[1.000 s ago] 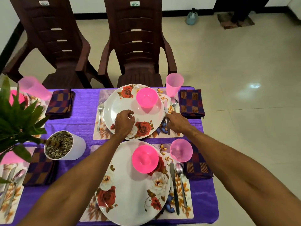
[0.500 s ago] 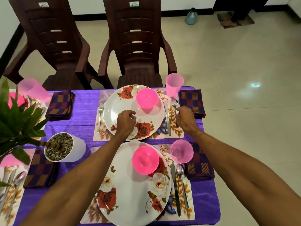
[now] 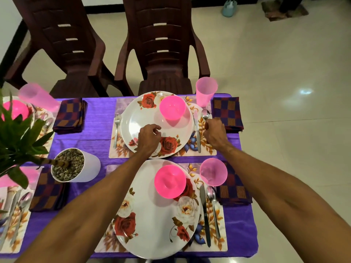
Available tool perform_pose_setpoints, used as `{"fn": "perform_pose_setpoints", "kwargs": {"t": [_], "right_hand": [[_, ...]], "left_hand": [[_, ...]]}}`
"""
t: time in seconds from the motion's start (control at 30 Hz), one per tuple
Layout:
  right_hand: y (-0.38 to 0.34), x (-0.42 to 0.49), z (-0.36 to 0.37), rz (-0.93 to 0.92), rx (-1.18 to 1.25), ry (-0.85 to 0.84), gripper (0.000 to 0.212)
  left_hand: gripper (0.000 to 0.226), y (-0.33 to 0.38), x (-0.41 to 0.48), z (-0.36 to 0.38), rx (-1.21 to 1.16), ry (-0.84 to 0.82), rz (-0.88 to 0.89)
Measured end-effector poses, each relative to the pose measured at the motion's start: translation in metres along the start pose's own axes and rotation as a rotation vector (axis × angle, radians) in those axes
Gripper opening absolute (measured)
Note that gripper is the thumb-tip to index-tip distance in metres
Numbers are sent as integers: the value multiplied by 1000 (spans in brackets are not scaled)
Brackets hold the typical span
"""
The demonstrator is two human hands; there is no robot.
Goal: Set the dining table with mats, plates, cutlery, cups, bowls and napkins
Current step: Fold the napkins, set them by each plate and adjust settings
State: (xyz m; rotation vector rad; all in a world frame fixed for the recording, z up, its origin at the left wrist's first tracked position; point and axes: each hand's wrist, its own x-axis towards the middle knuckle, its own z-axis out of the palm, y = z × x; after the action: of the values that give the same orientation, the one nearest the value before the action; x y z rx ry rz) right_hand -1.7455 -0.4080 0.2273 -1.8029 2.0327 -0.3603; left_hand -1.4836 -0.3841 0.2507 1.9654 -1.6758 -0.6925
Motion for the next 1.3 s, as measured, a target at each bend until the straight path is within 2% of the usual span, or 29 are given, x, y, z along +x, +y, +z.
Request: {"fn": "perform_pose_setpoints", "kwargs": {"t": [0.1, 1.3], "right_hand": [[2, -5, 0, 12, 23, -26, 10], [2, -21, -3, 37, 46, -104, 4]], "left_hand": [[22, 2, 0, 1, -2, 2, 8], [22, 17, 5, 1, -13, 13, 24]]}}
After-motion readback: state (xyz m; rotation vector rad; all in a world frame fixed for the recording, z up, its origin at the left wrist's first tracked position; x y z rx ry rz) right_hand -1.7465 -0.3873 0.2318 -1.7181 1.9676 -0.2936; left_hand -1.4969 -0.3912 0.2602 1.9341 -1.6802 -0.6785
